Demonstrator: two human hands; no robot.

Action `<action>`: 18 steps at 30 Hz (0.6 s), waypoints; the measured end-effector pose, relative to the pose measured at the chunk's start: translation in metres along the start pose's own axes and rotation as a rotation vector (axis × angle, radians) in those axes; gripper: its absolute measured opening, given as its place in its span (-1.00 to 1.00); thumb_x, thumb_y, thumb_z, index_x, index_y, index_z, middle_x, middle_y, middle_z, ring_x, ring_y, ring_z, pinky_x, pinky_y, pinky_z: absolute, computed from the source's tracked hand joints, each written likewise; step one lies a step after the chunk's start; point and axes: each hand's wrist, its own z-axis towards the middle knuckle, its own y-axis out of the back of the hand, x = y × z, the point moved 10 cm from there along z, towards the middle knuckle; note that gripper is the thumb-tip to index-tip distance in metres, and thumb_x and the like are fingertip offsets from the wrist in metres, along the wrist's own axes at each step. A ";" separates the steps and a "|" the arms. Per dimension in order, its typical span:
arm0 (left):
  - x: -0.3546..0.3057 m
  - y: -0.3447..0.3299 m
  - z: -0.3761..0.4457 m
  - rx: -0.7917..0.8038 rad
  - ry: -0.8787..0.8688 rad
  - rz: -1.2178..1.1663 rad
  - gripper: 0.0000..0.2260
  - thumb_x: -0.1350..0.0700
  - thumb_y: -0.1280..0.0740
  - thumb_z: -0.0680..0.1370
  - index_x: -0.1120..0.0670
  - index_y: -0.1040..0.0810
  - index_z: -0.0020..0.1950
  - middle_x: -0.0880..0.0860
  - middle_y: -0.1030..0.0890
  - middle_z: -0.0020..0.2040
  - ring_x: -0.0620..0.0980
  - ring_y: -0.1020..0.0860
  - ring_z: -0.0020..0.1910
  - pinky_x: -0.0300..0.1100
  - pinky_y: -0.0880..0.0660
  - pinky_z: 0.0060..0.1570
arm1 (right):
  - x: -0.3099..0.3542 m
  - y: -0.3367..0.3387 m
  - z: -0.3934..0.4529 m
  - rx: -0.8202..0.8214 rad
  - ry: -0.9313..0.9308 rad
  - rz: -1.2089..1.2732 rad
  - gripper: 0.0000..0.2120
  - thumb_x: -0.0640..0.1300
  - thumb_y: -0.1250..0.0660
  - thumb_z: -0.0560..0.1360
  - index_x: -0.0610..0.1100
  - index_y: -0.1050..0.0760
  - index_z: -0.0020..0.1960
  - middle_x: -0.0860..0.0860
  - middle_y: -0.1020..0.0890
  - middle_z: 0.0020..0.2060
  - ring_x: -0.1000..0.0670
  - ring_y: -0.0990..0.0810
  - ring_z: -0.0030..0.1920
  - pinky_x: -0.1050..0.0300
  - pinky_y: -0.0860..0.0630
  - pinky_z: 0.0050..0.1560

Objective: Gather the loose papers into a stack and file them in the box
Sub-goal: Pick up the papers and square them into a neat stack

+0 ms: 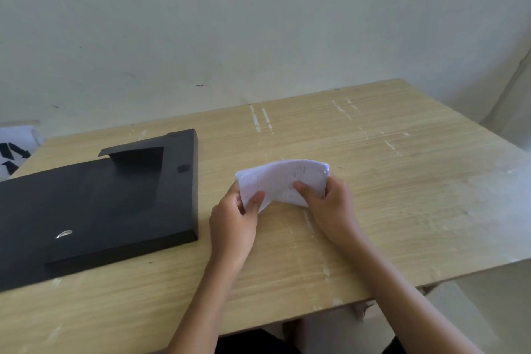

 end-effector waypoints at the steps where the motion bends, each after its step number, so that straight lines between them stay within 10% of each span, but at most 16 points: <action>1: 0.000 -0.001 0.001 0.003 -0.007 0.016 -0.87 -0.01 -0.43 0.61 -0.07 -0.54 -0.11 -0.05 -0.60 -0.36 -0.07 -0.55 -0.40 -0.34 -0.31 -0.45 | 0.003 0.001 -0.002 -0.006 0.027 0.006 -0.64 -0.17 -0.52 0.44 0.10 -0.42 -0.37 0.29 -0.51 -0.57 0.27 -0.46 -0.50 0.39 -0.32 -0.47; 10: -0.002 -0.001 0.011 0.048 -0.036 -0.005 -0.86 0.03 -0.45 0.60 0.08 -0.59 -0.06 0.12 -0.71 -0.19 0.17 -0.67 -0.17 0.13 -0.59 -0.16 | -0.002 -0.001 0.004 0.018 0.034 0.005 -0.77 -0.23 -0.54 0.39 0.01 -0.54 -0.11 0.21 -0.57 -0.38 0.39 -0.53 -0.36 0.48 -0.39 -0.35; 15: -0.010 0.002 0.016 0.141 -0.098 -0.069 -0.82 0.02 -0.48 0.57 -0.14 -0.55 0.11 -0.18 -0.71 -0.06 -0.24 -0.67 -0.10 -0.33 -0.55 -0.18 | 0.001 0.000 0.008 0.046 0.069 -0.006 -0.78 -0.23 -0.55 0.38 -0.01 -0.55 -0.13 0.18 -0.55 -0.40 0.35 -0.50 -0.40 0.45 -0.38 -0.36; 18: 0.004 -0.002 0.016 0.196 -0.059 0.062 -0.64 0.03 -0.56 0.50 -0.07 -0.58 0.26 -0.13 -0.71 0.01 -0.20 -0.67 -0.09 -0.23 -0.59 -0.11 | -0.001 0.000 0.007 0.056 0.067 -0.007 -0.70 -0.24 -0.56 0.37 0.11 -0.54 -0.15 0.21 -0.58 -0.39 0.38 -0.52 -0.38 0.46 -0.40 -0.34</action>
